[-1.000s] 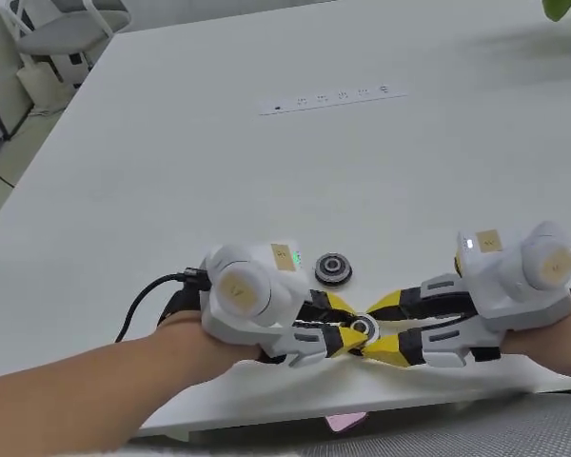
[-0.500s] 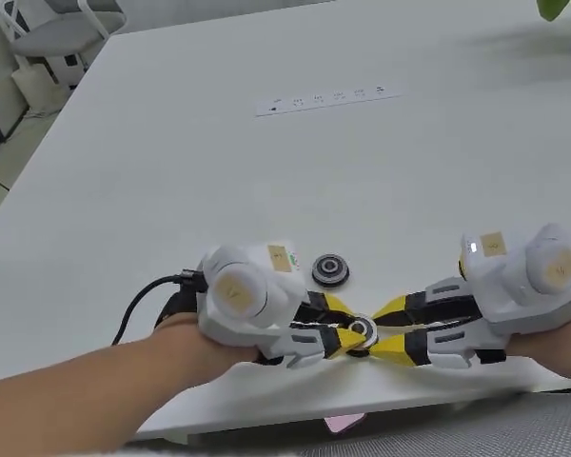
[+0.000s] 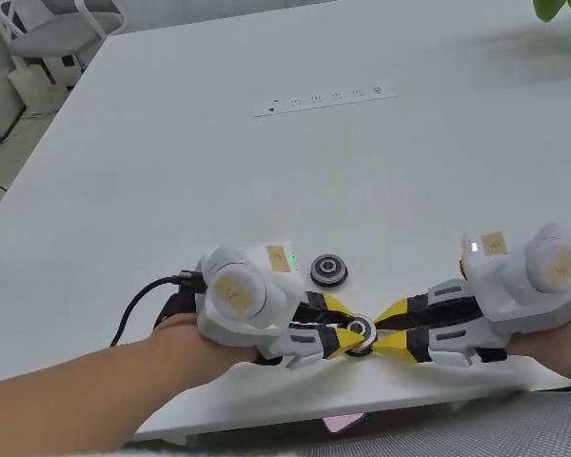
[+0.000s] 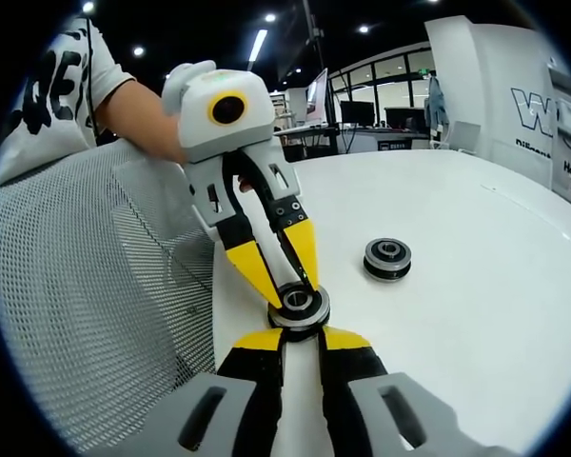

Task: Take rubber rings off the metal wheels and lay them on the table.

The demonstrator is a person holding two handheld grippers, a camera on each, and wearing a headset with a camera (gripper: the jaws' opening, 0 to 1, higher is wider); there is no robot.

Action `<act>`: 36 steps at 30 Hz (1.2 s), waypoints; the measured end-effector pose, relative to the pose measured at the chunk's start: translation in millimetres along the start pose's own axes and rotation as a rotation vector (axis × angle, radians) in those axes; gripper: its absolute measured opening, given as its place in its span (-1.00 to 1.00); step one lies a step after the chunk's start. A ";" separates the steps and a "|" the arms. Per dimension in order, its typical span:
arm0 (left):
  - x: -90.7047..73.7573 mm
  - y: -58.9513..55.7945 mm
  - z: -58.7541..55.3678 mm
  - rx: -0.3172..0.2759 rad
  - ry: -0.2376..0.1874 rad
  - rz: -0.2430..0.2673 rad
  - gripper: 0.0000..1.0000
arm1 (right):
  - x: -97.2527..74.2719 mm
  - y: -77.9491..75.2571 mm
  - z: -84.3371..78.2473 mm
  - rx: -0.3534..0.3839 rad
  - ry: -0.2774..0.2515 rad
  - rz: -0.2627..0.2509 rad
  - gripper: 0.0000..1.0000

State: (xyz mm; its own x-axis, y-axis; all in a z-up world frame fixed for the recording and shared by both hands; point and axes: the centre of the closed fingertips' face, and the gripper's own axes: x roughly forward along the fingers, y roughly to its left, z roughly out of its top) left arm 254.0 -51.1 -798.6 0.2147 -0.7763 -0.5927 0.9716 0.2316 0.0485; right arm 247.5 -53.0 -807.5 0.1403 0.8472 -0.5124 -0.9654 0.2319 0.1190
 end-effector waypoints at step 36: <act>-3.2 -5.7 4.4 0.018 0.011 0.000 -0.75 | -5.9 -2.9 2.0 0.251 0.002 -0.038 -1.00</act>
State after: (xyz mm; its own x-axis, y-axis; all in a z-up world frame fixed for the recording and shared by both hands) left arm 248.3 -52.5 -793.5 0.2133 -0.7700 -0.6013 0.9734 0.2205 0.0630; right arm 249.9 -57.8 -803.2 0.1743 0.8347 -0.5224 -0.8747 0.3749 0.3072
